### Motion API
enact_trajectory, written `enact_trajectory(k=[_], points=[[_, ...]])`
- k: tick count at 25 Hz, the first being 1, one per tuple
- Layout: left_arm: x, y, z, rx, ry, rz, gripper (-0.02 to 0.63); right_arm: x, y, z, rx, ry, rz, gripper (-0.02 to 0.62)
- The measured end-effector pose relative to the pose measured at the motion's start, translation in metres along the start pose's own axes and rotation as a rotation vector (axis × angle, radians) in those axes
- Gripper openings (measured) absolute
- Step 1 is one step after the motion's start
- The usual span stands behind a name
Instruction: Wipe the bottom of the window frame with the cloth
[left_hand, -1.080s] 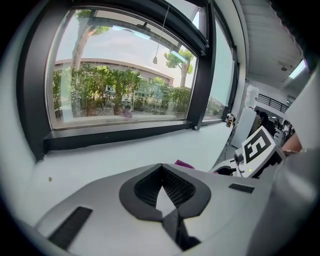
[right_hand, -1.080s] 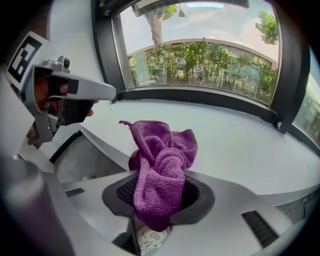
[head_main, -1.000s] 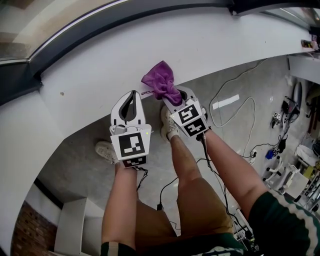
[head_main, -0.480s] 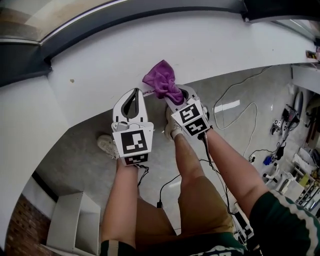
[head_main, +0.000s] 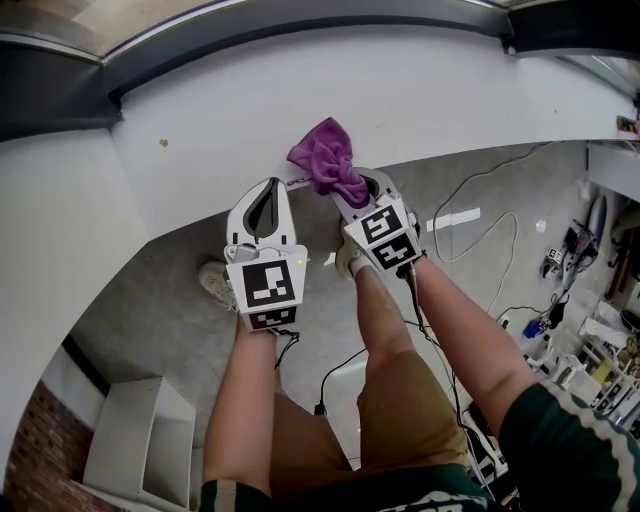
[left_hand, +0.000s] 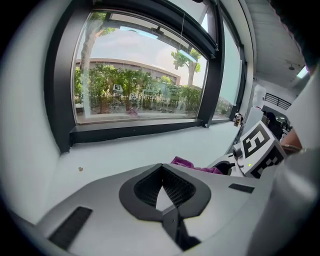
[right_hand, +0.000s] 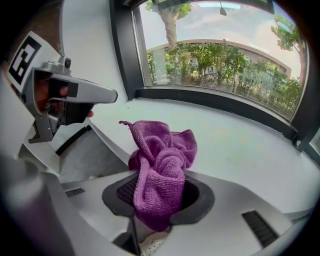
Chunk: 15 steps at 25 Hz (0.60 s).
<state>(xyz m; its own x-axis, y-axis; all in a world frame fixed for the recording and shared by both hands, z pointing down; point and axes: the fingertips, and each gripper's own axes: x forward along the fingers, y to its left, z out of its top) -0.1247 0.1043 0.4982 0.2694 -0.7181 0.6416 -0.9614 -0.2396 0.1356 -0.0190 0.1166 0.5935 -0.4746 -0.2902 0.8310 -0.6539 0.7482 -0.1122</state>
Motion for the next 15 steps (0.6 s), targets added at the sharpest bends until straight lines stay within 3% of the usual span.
enact_trajectory(k=[15], points=[[-0.035, 0.054, -0.01, -0.037, -0.01, 0.066, 0.009, 0.021, 0.05, 0.028, -0.094, 0.017, 0.058, 0.149]])
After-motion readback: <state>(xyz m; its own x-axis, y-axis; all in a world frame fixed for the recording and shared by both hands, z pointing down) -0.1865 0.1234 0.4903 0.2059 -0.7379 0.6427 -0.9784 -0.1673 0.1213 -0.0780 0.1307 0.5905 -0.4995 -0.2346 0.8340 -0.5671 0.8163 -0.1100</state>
